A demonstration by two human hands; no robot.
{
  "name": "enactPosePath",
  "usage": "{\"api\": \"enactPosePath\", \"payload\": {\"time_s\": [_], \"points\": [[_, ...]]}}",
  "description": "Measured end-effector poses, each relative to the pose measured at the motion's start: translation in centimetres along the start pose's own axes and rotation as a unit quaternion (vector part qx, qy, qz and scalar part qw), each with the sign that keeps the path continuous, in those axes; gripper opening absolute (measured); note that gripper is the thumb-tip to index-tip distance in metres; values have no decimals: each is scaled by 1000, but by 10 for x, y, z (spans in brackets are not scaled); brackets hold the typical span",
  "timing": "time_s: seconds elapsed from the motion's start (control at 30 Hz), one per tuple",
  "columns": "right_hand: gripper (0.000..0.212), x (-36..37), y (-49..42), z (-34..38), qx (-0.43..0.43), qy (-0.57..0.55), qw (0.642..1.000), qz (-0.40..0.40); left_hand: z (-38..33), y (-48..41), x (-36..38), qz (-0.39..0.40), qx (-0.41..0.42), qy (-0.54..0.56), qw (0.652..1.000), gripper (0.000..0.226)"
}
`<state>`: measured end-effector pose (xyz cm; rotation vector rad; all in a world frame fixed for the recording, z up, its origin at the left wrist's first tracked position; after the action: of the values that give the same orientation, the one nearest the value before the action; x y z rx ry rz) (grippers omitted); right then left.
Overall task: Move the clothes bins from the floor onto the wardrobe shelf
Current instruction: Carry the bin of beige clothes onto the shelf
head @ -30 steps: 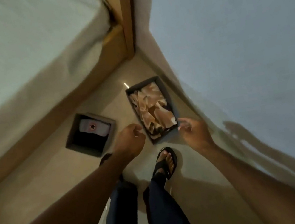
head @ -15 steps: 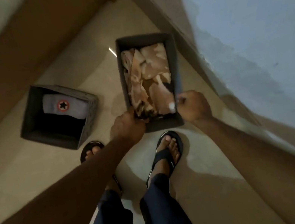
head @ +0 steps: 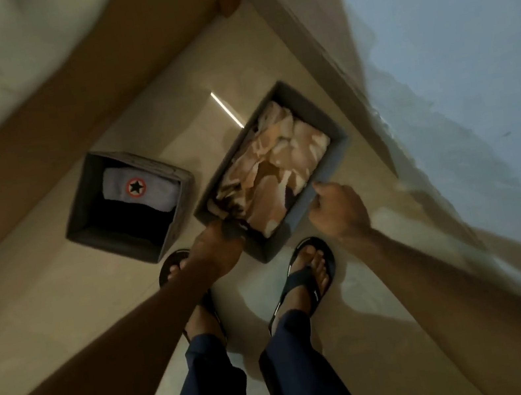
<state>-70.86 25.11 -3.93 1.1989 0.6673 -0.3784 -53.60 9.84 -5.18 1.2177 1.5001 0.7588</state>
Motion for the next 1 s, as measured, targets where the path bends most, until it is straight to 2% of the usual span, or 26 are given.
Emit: {"api": "enactPosePath", "payload": {"time_s": [0.07,0.1,0.17,0.27,0.33,0.47,0.67,0.77,0.87,0.93,1.0], "points": [[33,19,10,-6,-23,26,994,103,1,2,-4,-24,-5,26,999,38],[33,22,12,-10,-32,36,992,117,3,0,-9,-39,-9,31,999,38],[34,14,8,-16,-46,45,997,52,9,-4,-18,-62,-14,25,998,41],[39,-16,-1,-15,-68,107,984,-128,14,-6,-24,-77,3,14,997,42],[42,-28,-16,-15,-65,117,977,-169,21,-8,-20,-60,-5,27,998,41],[37,-16,-56,-17,-66,86,993,-41,34,-22,-6,4,-4,-53,999,34],[24,-8,-49,-27,-94,115,988,-44,30,-18,-16,-55,0,-93,994,27],[22,-4,-7,-40,-95,66,993,-20,31,-2,-26,-63,-11,-110,992,22],[38,-9,60,-50,-78,21,997,-6,27,32,-37,-56,15,-159,986,22],[41,-18,108,-54,-44,3,999,-16,18,68,-46,-42,31,-181,982,24],[36,-26,160,-53,-2,-16,1000,0,6,113,-56,-25,50,-201,978,24]]}}
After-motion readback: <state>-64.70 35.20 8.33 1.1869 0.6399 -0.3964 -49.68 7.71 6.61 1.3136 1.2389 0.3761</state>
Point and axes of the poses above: each hand's wrist, its own y-axis away from the middle knuckle, its own x-axis out of the palm, z = x × y, the point moved 6 cm from there along -y, towards the middle knuckle, and after that the axes turned 1 degree about y, right-handed, at the moved point
